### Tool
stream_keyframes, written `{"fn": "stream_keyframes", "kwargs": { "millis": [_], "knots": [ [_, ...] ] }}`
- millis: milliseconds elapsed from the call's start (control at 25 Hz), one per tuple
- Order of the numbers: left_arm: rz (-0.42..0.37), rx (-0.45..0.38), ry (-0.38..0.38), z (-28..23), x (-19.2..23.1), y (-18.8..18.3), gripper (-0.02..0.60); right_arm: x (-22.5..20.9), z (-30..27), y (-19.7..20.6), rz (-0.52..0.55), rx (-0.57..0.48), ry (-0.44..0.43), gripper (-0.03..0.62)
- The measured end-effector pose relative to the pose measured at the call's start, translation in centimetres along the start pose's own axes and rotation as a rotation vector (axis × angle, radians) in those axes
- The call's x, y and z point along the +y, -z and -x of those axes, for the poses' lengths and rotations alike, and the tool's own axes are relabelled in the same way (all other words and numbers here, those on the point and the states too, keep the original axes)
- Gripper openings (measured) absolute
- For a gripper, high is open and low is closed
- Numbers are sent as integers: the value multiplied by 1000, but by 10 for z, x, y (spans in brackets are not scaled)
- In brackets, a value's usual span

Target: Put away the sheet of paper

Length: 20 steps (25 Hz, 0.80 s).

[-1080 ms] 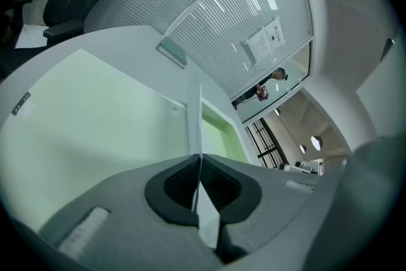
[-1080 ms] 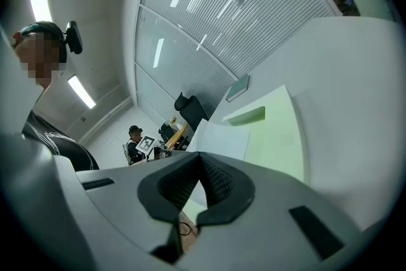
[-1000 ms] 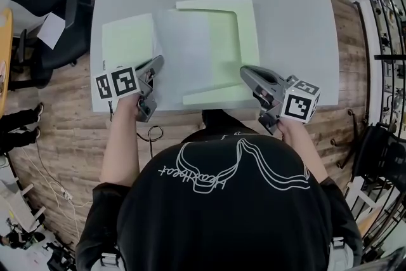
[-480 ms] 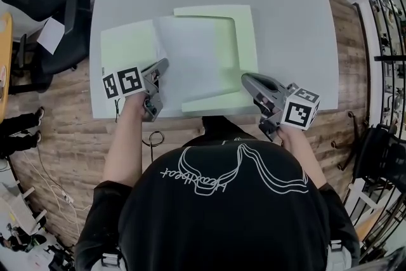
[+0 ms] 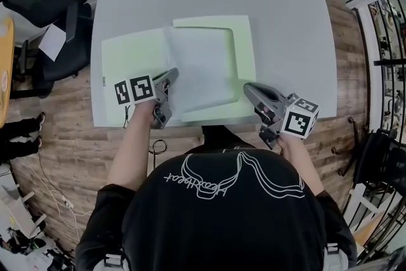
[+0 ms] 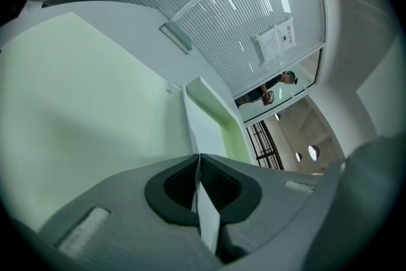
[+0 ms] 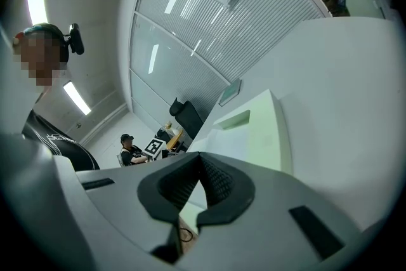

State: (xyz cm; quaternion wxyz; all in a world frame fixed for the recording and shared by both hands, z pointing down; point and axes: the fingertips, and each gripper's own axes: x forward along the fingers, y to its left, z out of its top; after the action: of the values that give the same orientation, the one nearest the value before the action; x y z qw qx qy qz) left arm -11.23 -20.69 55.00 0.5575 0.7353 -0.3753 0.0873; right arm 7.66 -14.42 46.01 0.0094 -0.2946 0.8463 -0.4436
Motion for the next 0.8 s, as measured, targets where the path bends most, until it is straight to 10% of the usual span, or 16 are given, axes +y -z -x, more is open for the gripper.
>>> {"fn": "stream_keyframes", "kwargs": {
  "millis": [800],
  "knots": [
    [-51, 80, 39, -40, -26, 13, 12, -20, 20, -3, -32, -40, 28, 11]
  ]
}}
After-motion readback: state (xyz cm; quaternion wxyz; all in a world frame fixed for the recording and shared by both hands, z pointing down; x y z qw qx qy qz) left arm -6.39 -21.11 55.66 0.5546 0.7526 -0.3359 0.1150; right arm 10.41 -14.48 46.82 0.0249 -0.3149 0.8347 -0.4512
